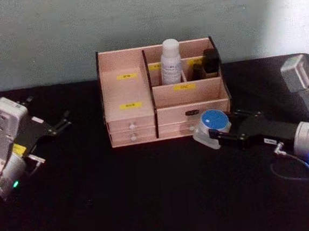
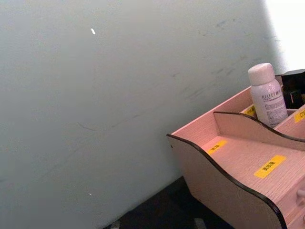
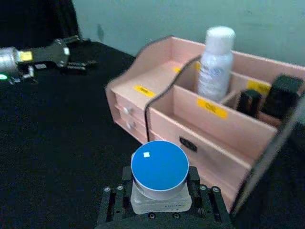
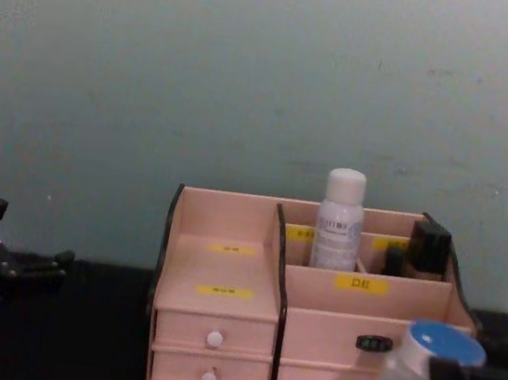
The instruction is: Pick up the facial cleanser and watermelon frost from the table and place them into the tiered storage box.
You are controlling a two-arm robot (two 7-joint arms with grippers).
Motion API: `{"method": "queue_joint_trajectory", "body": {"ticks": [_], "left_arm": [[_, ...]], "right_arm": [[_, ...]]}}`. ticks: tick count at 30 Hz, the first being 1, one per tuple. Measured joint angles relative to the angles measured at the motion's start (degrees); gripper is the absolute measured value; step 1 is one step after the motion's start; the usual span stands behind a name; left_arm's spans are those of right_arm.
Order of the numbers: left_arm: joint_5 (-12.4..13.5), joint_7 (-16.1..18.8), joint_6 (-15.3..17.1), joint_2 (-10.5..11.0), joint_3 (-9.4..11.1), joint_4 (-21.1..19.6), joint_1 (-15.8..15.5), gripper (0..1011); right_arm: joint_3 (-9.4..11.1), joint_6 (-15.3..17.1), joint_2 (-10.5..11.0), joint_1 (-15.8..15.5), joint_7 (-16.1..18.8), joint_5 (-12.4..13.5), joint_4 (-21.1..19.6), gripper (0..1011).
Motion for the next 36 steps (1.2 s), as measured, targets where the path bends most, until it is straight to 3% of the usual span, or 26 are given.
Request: {"method": "queue_joint_trajectory", "body": {"ticks": [13,25,36], "left_arm": [[0.00,0.00,0.00,0.00,0.00,0.00,0.00,1001],[0.00,0.00,0.00,0.00,0.00,0.00,0.00,1001],[0.00,0.00,0.00,0.00,0.00,0.00,0.00,1001]], "right_arm": [[-4.53,0.38,-1.95,6.17,1.85,-0.49,0.34,699],[-8.61,0.31,-6.04,12.99,2.94,-1.90,4.99,699],[-10.79,-0.22,-9.04,17.12,3.65,-2.85,8.48,699]]}}
